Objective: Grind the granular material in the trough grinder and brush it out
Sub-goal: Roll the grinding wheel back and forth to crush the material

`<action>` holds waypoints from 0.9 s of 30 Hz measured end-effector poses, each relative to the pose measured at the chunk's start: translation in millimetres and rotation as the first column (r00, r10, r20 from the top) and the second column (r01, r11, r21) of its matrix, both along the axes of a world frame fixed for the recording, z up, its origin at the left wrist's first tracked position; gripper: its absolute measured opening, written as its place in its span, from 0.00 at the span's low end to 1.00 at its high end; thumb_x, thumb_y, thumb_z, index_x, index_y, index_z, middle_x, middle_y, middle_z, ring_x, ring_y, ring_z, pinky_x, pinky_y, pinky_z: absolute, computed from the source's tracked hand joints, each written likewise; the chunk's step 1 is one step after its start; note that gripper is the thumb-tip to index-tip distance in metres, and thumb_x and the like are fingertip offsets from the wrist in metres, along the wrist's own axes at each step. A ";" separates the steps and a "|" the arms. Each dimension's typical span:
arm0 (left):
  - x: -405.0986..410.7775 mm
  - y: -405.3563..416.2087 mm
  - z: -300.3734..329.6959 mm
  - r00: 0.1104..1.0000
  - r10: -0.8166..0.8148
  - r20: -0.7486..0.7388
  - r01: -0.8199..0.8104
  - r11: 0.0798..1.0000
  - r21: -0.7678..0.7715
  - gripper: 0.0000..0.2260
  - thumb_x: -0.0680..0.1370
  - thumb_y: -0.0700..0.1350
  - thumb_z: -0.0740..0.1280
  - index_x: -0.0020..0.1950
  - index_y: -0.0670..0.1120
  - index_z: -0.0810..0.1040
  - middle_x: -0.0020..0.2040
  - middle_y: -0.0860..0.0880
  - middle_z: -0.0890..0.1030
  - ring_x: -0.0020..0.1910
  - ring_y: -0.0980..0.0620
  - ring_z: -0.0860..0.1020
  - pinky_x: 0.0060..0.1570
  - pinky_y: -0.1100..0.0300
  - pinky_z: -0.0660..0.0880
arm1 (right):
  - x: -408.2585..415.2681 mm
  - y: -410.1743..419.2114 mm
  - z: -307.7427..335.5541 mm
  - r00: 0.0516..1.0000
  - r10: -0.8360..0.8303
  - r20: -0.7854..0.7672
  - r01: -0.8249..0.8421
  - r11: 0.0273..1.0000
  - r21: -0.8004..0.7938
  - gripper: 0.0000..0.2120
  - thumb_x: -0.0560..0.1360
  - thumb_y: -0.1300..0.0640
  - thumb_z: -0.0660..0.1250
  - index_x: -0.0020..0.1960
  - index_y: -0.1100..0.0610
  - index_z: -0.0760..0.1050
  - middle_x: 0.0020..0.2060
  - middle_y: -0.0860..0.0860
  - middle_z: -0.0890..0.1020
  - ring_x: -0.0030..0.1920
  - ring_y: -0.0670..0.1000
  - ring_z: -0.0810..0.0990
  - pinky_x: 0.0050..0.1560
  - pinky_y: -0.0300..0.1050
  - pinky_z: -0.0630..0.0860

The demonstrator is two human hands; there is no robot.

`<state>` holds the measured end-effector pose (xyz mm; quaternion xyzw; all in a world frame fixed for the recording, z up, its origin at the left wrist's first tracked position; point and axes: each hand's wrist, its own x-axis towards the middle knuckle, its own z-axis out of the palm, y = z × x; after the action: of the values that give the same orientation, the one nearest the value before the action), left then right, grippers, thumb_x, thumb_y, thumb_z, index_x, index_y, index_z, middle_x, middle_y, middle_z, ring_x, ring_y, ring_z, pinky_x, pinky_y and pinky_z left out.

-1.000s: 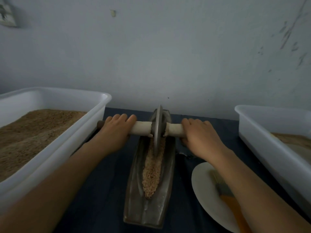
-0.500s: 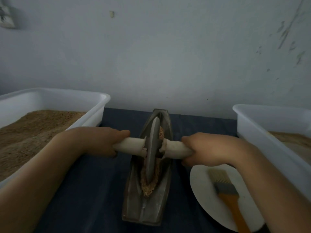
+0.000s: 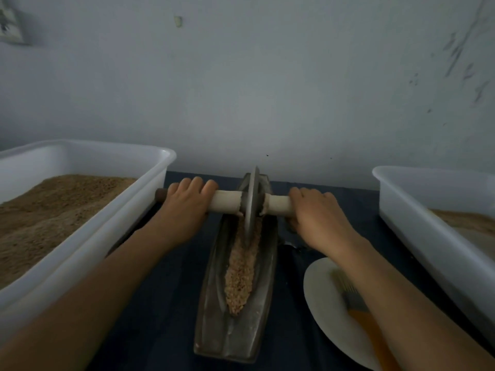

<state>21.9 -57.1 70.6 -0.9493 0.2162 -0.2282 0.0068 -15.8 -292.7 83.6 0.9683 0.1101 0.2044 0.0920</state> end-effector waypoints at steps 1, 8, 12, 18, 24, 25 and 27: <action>-0.7 1.7 0.2 1.000 -0.009 -0.010 0.009 1.000 0.013 0.17 0.77 0.47 0.64 0.64 0.50 0.64 0.59 0.49 0.70 0.56 0.50 0.69 0.58 0.56 0.64 | -1.4 -0.1 1.1 1.000 0.013 -0.022 -0.013 1.000 0.003 0.10 0.77 0.53 0.59 0.57 0.56 0.66 0.52 0.52 0.75 0.52 0.54 0.73 0.42 0.45 0.57; -19.1 9.1 25.1 0.937 0.022 -0.349 0.050 0.980 0.194 0.19 0.78 0.48 0.63 0.65 0.52 0.59 0.59 0.50 0.71 0.57 0.51 0.71 0.57 0.57 0.67 | -25.3 5.5 27.9 0.887 0.053 -0.459 -0.018 0.997 0.080 0.09 0.77 0.54 0.62 0.49 0.54 0.63 0.42 0.49 0.71 0.41 0.49 0.70 0.31 0.41 0.60; -36.0 11.6 44.8 0.785 0.056 -0.617 0.112 0.967 0.230 0.18 0.78 0.46 0.64 0.63 0.53 0.59 0.54 0.52 0.70 0.53 0.54 0.72 0.52 0.62 0.68 | -42.1 9.1 43.6 0.782 0.079 -0.618 -0.038 0.996 0.079 0.08 0.77 0.54 0.63 0.47 0.55 0.65 0.37 0.47 0.68 0.35 0.44 0.68 0.30 0.35 0.62; -43.3 13.8 52.5 0.710 0.052 -0.702 0.132 0.970 0.205 0.15 0.78 0.45 0.64 0.56 0.55 0.59 0.52 0.52 0.71 0.49 0.55 0.72 0.49 0.63 0.68 | -47.6 11.3 46.5 0.742 0.087 -0.665 -0.053 0.996 0.071 0.09 0.77 0.52 0.64 0.52 0.57 0.70 0.44 0.51 0.75 0.42 0.47 0.72 0.32 0.36 0.64; -12.9 9.6 22.6 0.939 0.028 -0.343 0.034 0.984 0.173 0.16 0.78 0.47 0.63 0.63 0.50 0.62 0.59 0.48 0.70 0.58 0.49 0.71 0.59 0.54 0.68 | -20.7 3.7 27.3 0.890 0.051 -0.453 0.007 0.992 0.124 0.08 0.76 0.54 0.63 0.50 0.54 0.64 0.44 0.50 0.74 0.43 0.50 0.73 0.33 0.42 0.63; -7.1 8.3 15.1 0.973 0.020 -0.229 0.016 0.988 0.154 0.16 0.78 0.47 0.63 0.63 0.49 0.62 0.59 0.49 0.70 0.58 0.49 0.70 0.59 0.54 0.68 | -15.7 2.1 21.9 0.929 0.038 -0.369 0.003 0.994 0.111 0.08 0.76 0.53 0.62 0.51 0.55 0.65 0.47 0.52 0.75 0.45 0.52 0.73 0.36 0.44 0.63; 0.7 5.4 2.8 0.999 0.001 -0.047 0.003 0.996 0.092 0.16 0.77 0.47 0.63 0.63 0.50 0.64 0.58 0.49 0.70 0.56 0.50 0.70 0.57 0.55 0.67 | -6.2 0.6 11.1 0.985 0.011 -0.172 -0.002 0.999 0.049 0.10 0.77 0.53 0.61 0.55 0.55 0.66 0.52 0.52 0.76 0.50 0.54 0.74 0.41 0.45 0.60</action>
<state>22.6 -51.8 73.4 -0.9530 0.2270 -0.1955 0.0455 -22.0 -292.0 94.7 0.9839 0.1158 0.1228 0.0581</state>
